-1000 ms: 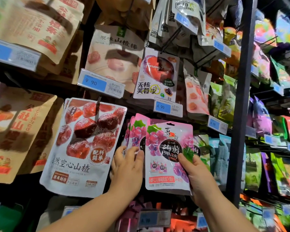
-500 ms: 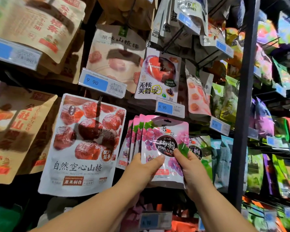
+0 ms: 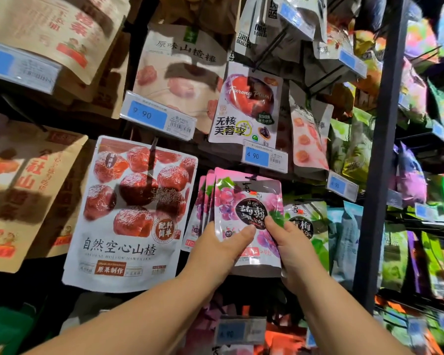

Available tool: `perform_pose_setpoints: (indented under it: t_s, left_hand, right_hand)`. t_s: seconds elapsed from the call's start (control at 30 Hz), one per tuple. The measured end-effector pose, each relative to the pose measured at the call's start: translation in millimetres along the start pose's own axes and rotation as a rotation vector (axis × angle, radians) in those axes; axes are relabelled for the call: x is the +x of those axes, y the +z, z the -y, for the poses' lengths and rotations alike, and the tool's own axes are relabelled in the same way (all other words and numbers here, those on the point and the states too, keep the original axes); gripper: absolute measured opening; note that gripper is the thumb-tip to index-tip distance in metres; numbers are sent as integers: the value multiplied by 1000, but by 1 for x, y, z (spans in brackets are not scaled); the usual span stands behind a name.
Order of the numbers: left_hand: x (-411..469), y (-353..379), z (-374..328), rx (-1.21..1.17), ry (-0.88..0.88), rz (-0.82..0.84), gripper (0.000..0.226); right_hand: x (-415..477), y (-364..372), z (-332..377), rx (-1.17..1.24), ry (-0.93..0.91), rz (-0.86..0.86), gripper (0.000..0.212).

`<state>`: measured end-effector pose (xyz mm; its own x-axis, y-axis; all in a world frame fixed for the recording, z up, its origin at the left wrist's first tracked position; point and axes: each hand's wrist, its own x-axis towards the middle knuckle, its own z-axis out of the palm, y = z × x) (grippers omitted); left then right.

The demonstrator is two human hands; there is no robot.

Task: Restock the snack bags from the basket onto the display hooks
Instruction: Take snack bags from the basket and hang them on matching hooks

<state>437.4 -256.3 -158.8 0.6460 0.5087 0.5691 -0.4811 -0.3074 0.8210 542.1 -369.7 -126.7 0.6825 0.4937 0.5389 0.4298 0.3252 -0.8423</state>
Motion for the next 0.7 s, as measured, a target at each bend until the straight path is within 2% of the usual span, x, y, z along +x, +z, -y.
perform_pose_setpoints:
  t_s: [0.13,0.23,0.3,0.37,0.53,0.7]
  left_hand:
    - [-1,-4,-8,116,-25,-105,102]
    - [0,-7,-9,162,-23,-141,79]
    - [1,-10,-7,188,-19,-165,63]
    - [3,-12,-3,189,8,-185,59]
    - [7,-15,6,231,114,-129,85]
    - [18,-10,16,344,77,-63,67]
  right_hand:
    - [3,6,-2,-81,-22,-34,57]
    - [4,8,-6,-108,-80,-109,39]
    - [-3,11,-5,-114,-148,-149,43]
    - [-11,11,-7,-167,-232,-106,52]
    - [-20,14,-28,-378,-266,30,68]
    - [-15,14,-34,-469,-138,109,78]
